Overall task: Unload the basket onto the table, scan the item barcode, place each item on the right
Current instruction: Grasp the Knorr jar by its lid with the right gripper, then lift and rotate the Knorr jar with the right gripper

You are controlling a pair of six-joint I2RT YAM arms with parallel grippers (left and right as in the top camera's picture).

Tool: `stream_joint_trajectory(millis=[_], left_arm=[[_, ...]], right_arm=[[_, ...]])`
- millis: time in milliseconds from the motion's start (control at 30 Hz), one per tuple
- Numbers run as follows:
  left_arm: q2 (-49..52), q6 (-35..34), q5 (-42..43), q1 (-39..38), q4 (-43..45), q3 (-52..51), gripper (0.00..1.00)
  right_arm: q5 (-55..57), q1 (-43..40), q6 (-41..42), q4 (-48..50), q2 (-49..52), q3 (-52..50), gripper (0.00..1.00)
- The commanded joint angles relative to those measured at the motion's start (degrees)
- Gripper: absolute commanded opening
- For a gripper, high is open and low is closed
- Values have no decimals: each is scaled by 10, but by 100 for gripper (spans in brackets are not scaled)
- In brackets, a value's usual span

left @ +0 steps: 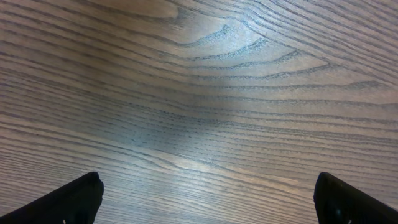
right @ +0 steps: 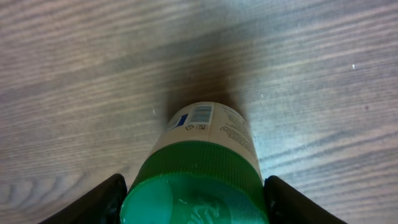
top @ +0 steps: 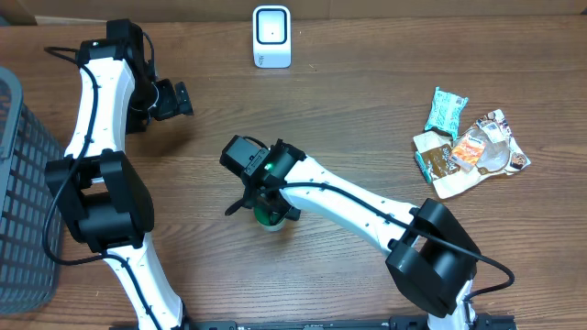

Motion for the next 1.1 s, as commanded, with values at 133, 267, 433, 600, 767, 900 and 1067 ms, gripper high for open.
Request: stream_joint_trajectory(millis=[133,267,433,600,767,900,1067], left_arm=[[5,-8,-6,2,0,8,100],[5,-8,-6,2,0,8,100],[5,-8,-6,2,0,8,100],[5,-8,-6,2,0,8,100],[5,-8,-6,2,0,8,100],[5,-8,-6,2,0,8,99],[5,-8,-6,2,0,8,100]], right_arm=[[26,2,-120,10,1,-5,47],[41,-10,-303,23,0,-5,41],[62,-26,-601,24,0,-3,42],[125,-35,-869,57,0,-3,41],[83,-45,-1034,91,0,-3,39],[16,-57,-1043,94,0,-3,39],[-41,-81,-1007,100,0,0,73]])
